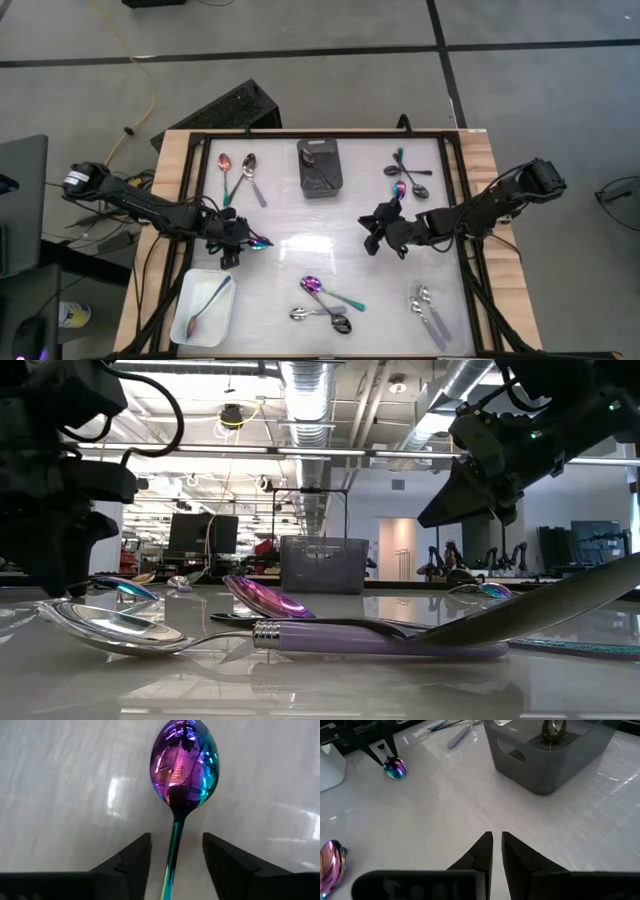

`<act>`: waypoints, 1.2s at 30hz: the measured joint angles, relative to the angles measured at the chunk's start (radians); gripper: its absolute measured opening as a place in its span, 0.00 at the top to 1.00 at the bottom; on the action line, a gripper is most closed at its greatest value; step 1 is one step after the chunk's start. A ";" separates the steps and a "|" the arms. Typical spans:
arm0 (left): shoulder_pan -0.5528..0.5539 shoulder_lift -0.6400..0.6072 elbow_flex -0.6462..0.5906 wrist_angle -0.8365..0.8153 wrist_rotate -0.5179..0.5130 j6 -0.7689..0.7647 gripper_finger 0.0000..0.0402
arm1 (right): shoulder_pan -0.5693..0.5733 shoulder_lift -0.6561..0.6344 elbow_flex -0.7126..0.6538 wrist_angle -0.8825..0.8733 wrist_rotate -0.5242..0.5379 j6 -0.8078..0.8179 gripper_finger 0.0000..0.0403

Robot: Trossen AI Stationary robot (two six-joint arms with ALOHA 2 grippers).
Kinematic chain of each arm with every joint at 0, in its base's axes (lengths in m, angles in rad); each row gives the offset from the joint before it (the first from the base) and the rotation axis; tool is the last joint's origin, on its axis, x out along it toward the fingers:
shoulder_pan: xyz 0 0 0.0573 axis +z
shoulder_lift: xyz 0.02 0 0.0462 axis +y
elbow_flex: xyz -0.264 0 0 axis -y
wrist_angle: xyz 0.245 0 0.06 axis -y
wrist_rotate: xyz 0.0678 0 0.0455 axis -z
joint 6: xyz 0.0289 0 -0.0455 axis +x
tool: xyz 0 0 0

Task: Sort silverware by color (type)
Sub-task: Put the blue spoon into the white bin

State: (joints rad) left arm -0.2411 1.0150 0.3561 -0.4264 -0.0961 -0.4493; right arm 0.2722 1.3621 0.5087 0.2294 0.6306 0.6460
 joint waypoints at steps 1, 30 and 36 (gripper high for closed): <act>-0.003 0.000 0.000 -0.002 -0.006 -0.001 0.65 | 0.000 0.000 0.000 0.001 0.000 0.000 0.84; -0.011 -0.004 0.254 0.037 -0.053 0.321 0.98 | 0.032 0.000 0.000 0.096 -0.004 0.027 0.84; -0.022 -0.019 0.280 0.070 -0.016 0.355 0.99 | 0.046 0.000 0.000 0.096 -0.003 0.027 0.84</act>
State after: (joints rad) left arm -0.2632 0.9965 0.6361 -0.3564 -0.1123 -0.0940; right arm 0.3185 1.3617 0.5091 0.3250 0.6273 0.6731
